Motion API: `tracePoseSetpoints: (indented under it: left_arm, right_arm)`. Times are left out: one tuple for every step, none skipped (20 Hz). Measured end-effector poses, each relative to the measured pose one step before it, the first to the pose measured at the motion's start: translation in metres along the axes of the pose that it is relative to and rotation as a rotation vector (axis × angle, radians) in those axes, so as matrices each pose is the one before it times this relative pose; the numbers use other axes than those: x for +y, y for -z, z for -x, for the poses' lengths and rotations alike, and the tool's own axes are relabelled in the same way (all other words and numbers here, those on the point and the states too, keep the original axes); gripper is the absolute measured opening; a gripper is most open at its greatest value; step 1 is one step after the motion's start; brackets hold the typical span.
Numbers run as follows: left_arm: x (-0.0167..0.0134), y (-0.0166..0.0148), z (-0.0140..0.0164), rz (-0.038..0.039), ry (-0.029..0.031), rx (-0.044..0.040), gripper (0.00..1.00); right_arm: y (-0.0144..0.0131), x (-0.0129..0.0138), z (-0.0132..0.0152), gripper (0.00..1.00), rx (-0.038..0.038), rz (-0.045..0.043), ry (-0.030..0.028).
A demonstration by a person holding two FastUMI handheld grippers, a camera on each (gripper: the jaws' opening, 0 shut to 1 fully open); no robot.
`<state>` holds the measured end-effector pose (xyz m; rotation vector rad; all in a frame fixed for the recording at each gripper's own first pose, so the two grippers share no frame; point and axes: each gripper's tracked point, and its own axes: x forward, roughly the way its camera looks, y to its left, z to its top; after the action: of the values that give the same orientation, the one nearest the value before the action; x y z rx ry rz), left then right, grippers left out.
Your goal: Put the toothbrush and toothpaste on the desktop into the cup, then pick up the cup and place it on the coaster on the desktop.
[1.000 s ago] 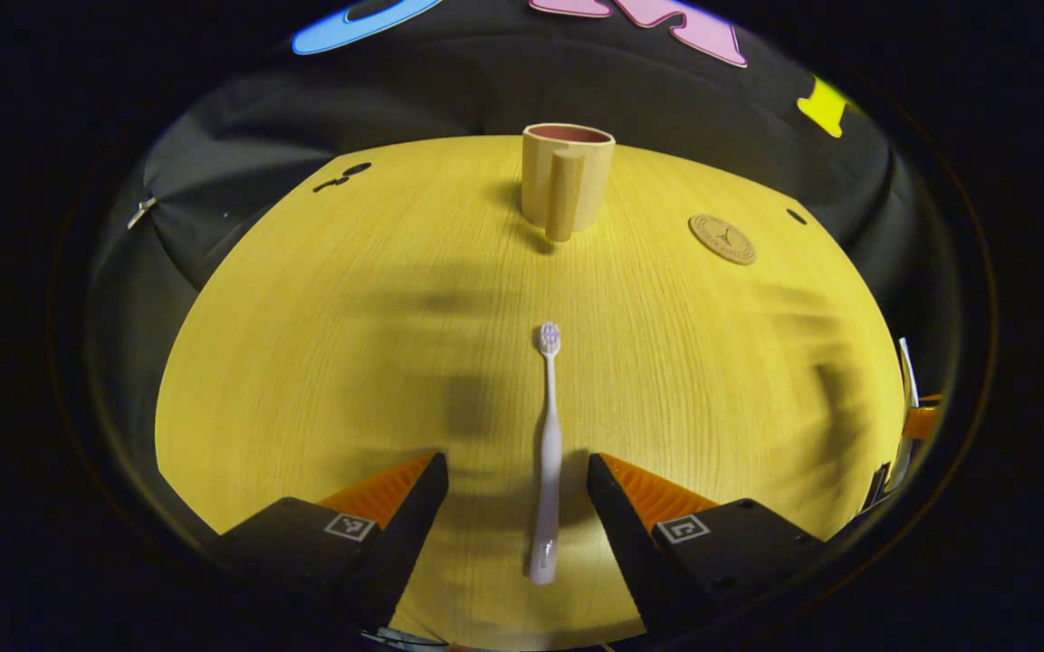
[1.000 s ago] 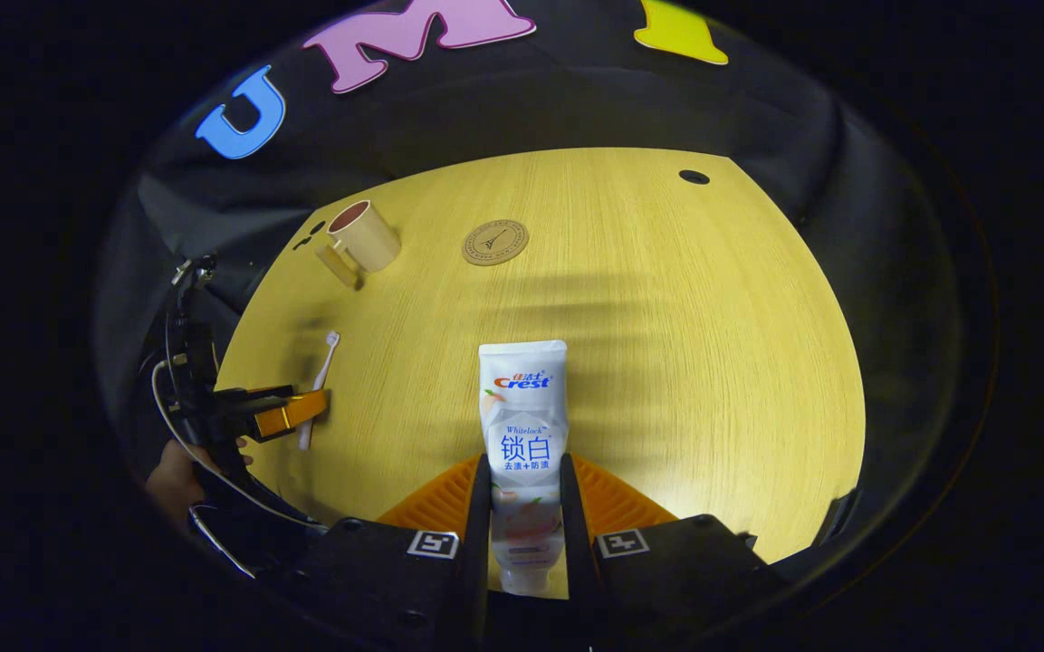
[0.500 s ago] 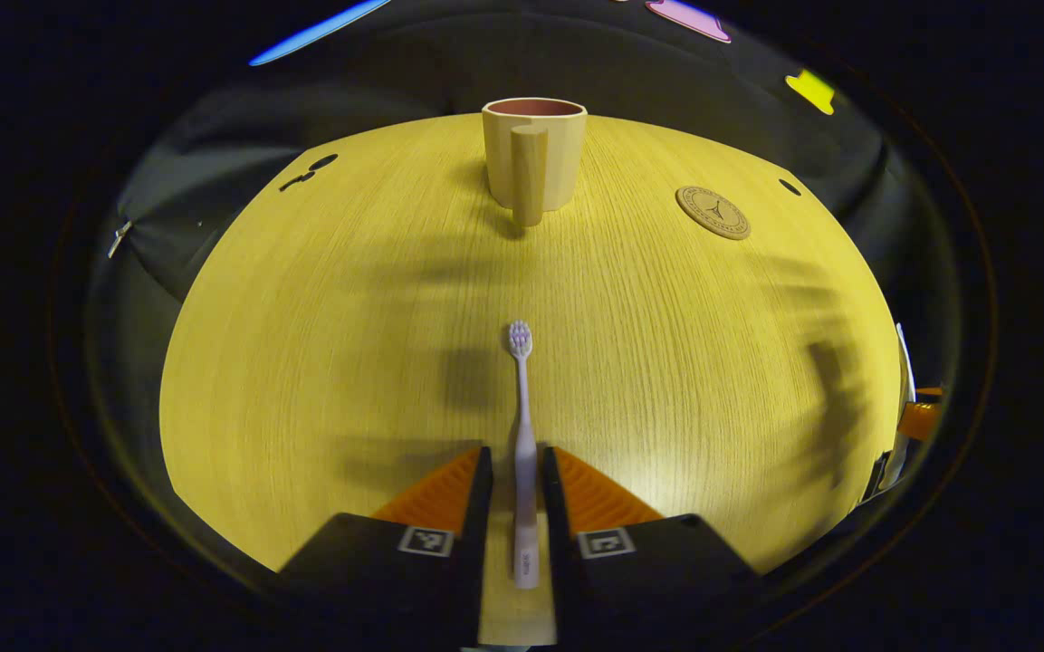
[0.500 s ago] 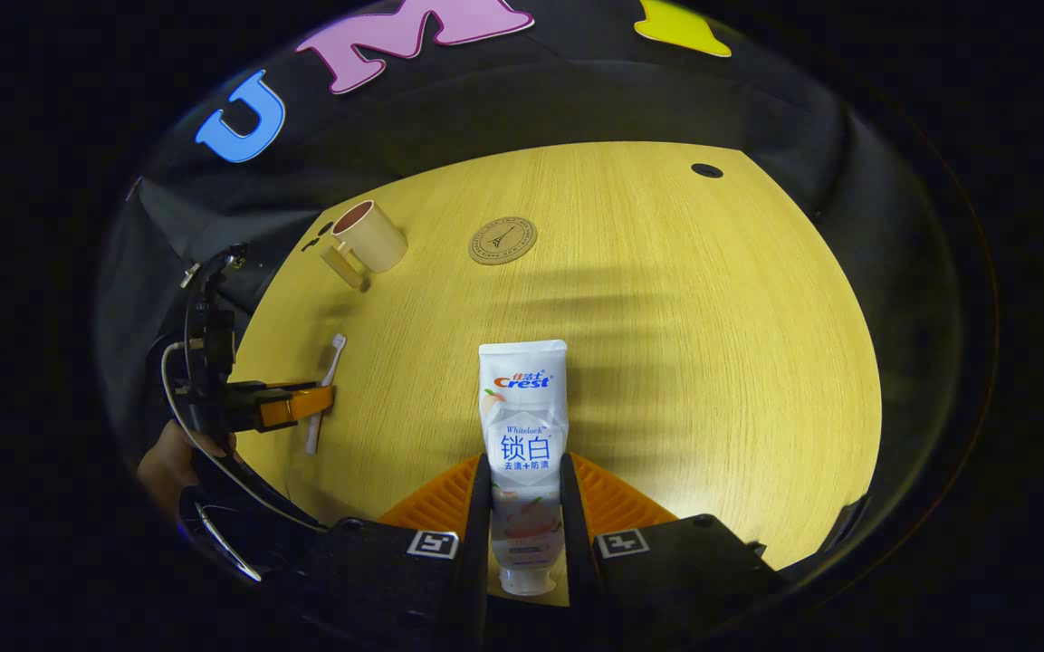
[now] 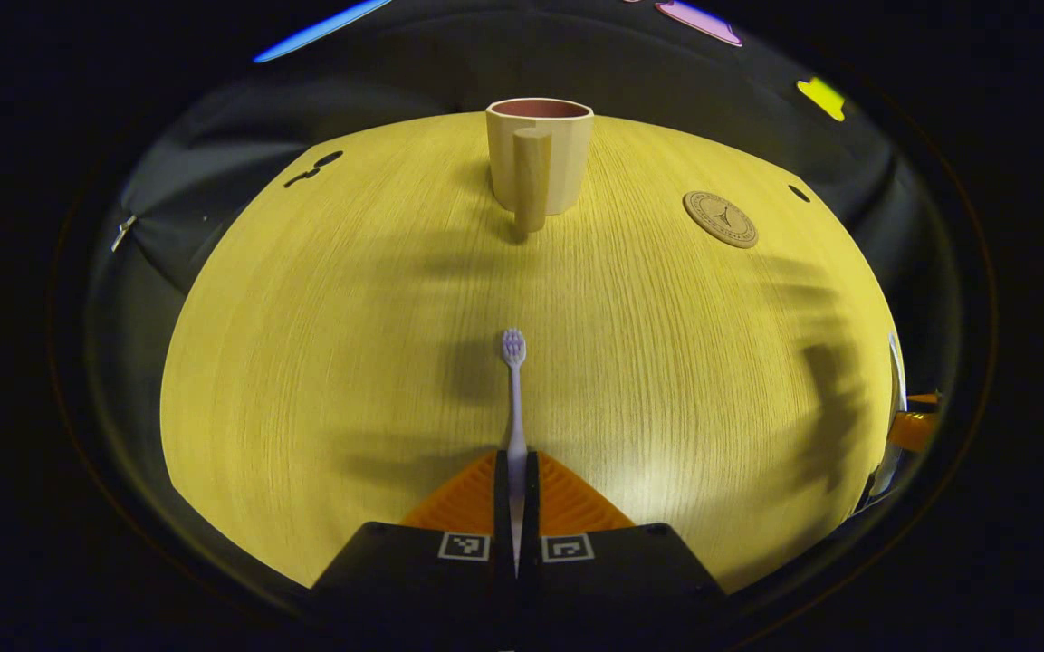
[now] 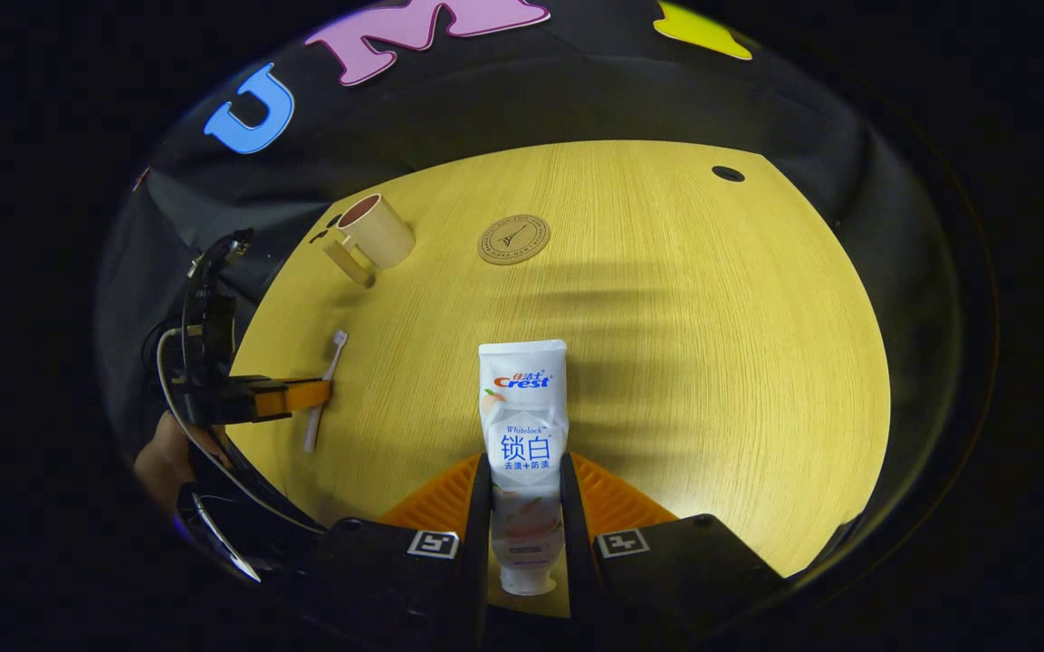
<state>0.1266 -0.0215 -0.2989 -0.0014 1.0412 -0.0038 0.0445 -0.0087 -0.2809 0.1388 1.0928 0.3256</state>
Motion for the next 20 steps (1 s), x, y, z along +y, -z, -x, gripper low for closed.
tracePoseSetpoints:
  left_arm:
    - [0.00018, 0.00009, -0.00032, 0.00168, -0.00231, -0.00049, 0.07]
    - [-0.00033, 0.00037, 0.00122, 0.00006, -0.00355, -0.00126, 0.07]
    - [-0.00121, 0.00014, 0.00047, 0.00115, 0.00154, -0.00263, 0.06]
    - [-0.00137, 0.0003, 0.00085, 0.00575, 0.00354, -0.01166, 0.07]
    - [-0.0019, -0.00088, 0.00248, 0.00794, 0.0055, -0.01762, 0.06]
    - [-0.00201, 0.00069, 0.00515, 0.00733, 0.00665, -0.01671, 0.06]
    - [-0.00131, -0.00133, 0.00437, 0.0074, 0.00884, -0.01887, 0.06]
    - [0.00143, -0.00121, 0.00389, 0.00587, -0.00001, -0.01941, 0.06]
    - [0.0011, -0.00194, 0.00408, 0.00628, 0.00317, -0.01413, 0.06]
    - [0.00122, -0.00218, 0.00438, 0.00925, 0.00459, -0.01479, 0.06]
    - [0.00174, -0.00426, 0.0053, 0.01177, 0.00745, -0.01747, 0.06]
    - [0.00131, -0.00596, 0.00614, 0.0134, 0.00687, -0.02141, 0.06]
    - [0.00071, -0.00508, 0.0053, 0.0115, 0.00669, -0.01918, 0.06]
    - [0.00171, -0.00639, 0.00621, 0.01197, 0.00489, -0.02131, 0.07]
    - [0.00176, -0.00444, 0.0056, 0.00719, 0.00349, -0.01655, 0.06]
    - [0.00179, -0.00633, 0.0049, 0.00386, 0.00276, -0.02008, 0.06]
    - [0.00082, -0.00507, 0.00603, 0.00191, 0.00557, -0.01391, 0.06]
    - [0.00136, -0.00467, 0.00523, 0.00066, 0.00232, -0.01373, 0.06]
    - [0.00196, -0.00202, 0.00415, 0.00188, 0.00199, -0.01266, 0.06]
    - [0.00197, -0.0035, 0.00394, 0.00364, 0.00065, -0.01118, 0.07]
  right_arm:
    - [-0.00083, 0.00114, 0.00017, 0.4, 0.00116, -0.00352, -0.00372]
    - [-0.0027, 0.00249, 0.00079, 0.4, -0.00242, 0.00107, -0.00332]
    - [-0.00346, 0.00192, -0.00023, 0.4, -0.00468, 0.00535, -0.002]
    - [-0.00581, 0.00159, 0.00037, 0.4, -0.01492, 0.00965, 0.00125]
    - [-0.00835, 0.00311, 0.00059, 0.4, -0.02041, 0.01466, 0.00052]
    - [-0.00834, 0.00307, 0.00011, 0.4, -0.01884, 0.01669, -0.0013]
    - [-0.00904, 0.00392, 0.00006, 0.4, -0.01988, 0.01235, -0.00466]
    - [-0.00983, 0.00587, -0.00048, 0.4, -0.01757, 0.00972, -0.00887]
    - [-0.01086, 0.0066, -0.00124, 0.4, -0.01596, 0.01016, -0.00837]
    - [-0.0101, 0.00497, -0.00194, 0.4, -0.0153, 0.01286, -0.00447]
    - [-0.00974, 0.00562, -0.00282, 0.4, -0.01416, 0.01144, -0.00939]
    - [-0.01122, 0.00701, -0.00318, 0.4, -0.01683, 0.00621, -0.01088]
    - [-0.00932, 0.00717, -0.00434, 0.4, -0.01594, 0.00452, -0.01114]
    - [-0.00901, 0.00574, -0.00565, 0.4, -0.01389, 0.00236, -0.00891]
    - [-0.00947, 0.0053, -0.00382, 0.4, -0.01704, -0.00038, -0.00742]
    - [-0.0115, 0.00629, -0.00447, 0.4, -0.02489, -0.00428, -0.00814]
    - [-0.01145, 0.00601, -0.0049, 0.35, -0.03075, -0.0034, -0.00898]
    - [-0.01103, 0.00631, -0.00492, 0.4, -0.02681, 0.00219, -0.01057]
    - [-0.00998, 0.00633, -0.00338, 0.4, -0.02764, 0.00569, -0.00924]
    - [-0.01099, 0.00502, -0.00405, 0.4, -0.02863, 0.00493, -0.01133]
